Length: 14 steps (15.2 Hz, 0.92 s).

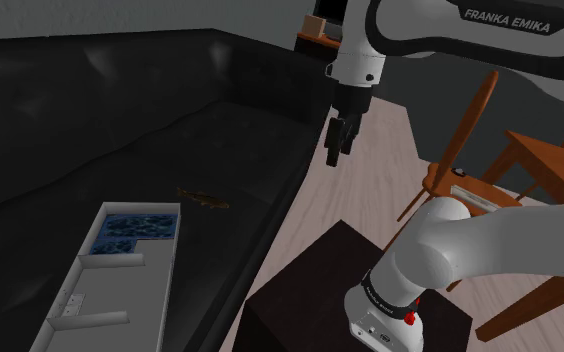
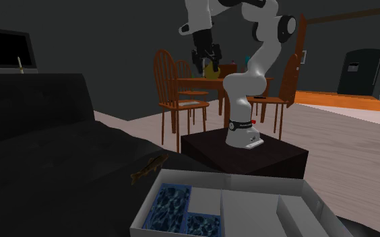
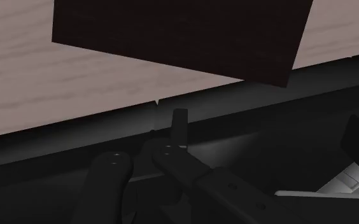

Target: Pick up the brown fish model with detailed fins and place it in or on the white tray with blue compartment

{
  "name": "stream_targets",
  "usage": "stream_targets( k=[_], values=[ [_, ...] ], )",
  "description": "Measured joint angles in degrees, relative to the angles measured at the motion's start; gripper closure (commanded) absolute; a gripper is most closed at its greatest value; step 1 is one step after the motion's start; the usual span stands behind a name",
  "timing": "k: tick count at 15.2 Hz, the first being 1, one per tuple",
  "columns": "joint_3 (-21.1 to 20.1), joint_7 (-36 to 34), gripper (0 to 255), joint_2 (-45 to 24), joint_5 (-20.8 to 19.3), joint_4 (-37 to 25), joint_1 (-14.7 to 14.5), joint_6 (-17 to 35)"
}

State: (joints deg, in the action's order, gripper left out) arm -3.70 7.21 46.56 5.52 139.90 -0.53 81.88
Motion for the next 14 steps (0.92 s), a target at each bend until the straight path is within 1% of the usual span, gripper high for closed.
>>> stream_targets(
  k=[1,3,7,10,14],
  values=[
    [0.0,0.0,0,0.0,0.0,0.0,0.0,0.0],
    [-0.54,0.29,0,-1.65,0.17,0.44,-0.35,2.41],
    [-1.76,1.65,0,-7.25,0.13,1.51,-1.17,10.22],
    [-2.96,2.52,0,-12.8,0.12,2.18,-1.76,17.38],
    [-4.57,3.25,0,-20.46,-0.31,0.71,-2.45,24.91]
  ],
)
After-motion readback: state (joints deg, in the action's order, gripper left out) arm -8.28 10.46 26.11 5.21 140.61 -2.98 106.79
